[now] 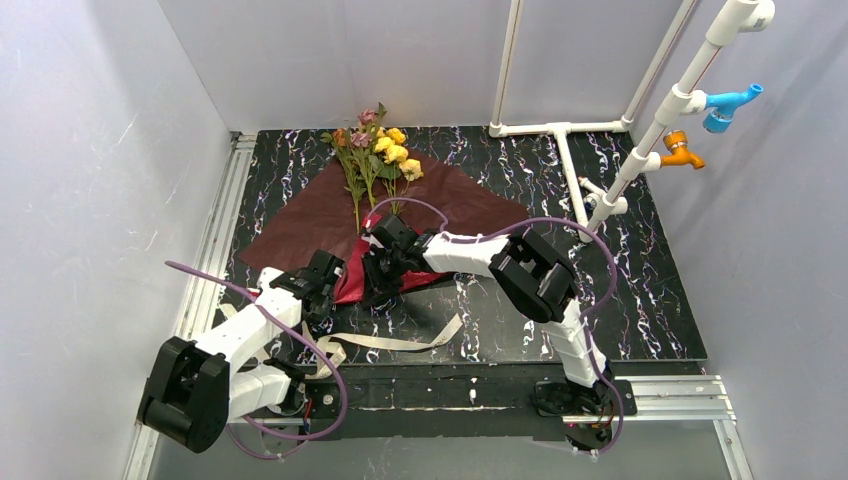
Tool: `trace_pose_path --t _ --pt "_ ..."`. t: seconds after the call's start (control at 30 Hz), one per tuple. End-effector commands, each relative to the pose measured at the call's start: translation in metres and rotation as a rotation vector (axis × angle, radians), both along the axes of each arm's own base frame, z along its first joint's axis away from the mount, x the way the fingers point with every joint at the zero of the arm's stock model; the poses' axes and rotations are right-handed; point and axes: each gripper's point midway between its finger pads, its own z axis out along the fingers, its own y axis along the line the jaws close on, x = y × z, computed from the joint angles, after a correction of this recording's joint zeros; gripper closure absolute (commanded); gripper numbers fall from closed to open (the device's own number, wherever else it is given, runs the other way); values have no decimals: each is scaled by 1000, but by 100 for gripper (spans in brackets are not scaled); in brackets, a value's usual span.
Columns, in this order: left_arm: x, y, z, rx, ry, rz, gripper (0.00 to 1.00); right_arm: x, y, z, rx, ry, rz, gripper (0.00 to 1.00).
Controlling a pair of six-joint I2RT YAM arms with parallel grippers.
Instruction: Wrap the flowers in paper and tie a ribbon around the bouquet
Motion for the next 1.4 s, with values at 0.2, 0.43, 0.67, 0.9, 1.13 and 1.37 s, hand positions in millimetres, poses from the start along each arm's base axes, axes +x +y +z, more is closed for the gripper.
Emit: trace_pose_path --t 0.2,0.43,0.67,0.9,1.13,1.37 --pt "-1 10 16 69 4 -49 100 12 19 20 35 -18 10 77" --pt "-2 9 14 74 15 -59 100 8 31 44 108 27 46 77" --pt "-2 9 11 81 36 -71 100 3 33 38 133 88 50 78" --pt "-6 10 3 86 61 -70 100 7 32 38 144 103 33 75" --pt "-5 10 6 83 45 -74 100 15 25 -9 37 107 -6 78" --pt "3 4 20 81 12 -134 100 16 14 -41 -44 107 -21 81"
